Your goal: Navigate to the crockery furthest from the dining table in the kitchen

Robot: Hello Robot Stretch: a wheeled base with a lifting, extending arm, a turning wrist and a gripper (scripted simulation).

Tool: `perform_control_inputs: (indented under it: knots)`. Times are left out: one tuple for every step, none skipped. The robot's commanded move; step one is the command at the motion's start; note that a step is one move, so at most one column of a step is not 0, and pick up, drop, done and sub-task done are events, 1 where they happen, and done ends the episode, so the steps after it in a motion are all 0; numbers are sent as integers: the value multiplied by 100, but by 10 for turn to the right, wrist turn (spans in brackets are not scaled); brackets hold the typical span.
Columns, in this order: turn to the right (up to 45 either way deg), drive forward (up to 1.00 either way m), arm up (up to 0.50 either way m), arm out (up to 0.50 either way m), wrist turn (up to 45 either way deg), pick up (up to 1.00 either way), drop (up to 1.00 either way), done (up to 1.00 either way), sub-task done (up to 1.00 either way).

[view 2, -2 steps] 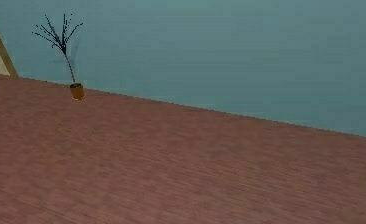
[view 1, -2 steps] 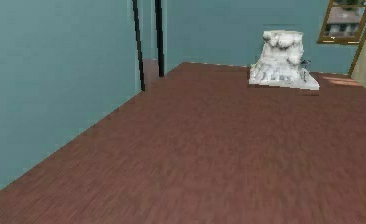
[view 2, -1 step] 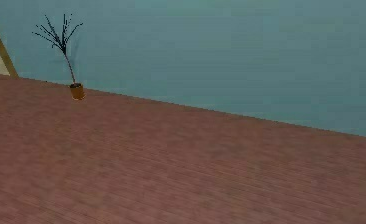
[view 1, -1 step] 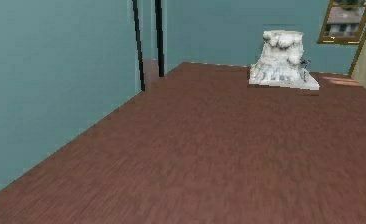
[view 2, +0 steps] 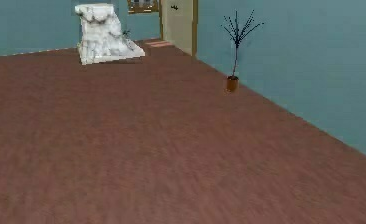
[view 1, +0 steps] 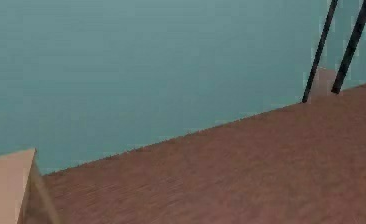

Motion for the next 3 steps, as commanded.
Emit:
perform_control_inputs:
  knots:
    - [-450, 0, 0, 0, 0, 0, 0, 0, 0]
    - [-450, 0, 0, 0, 0, 0, 0, 0, 0]
    - [-450, 0, 0, 0, 0, 0, 0, 0, 0]
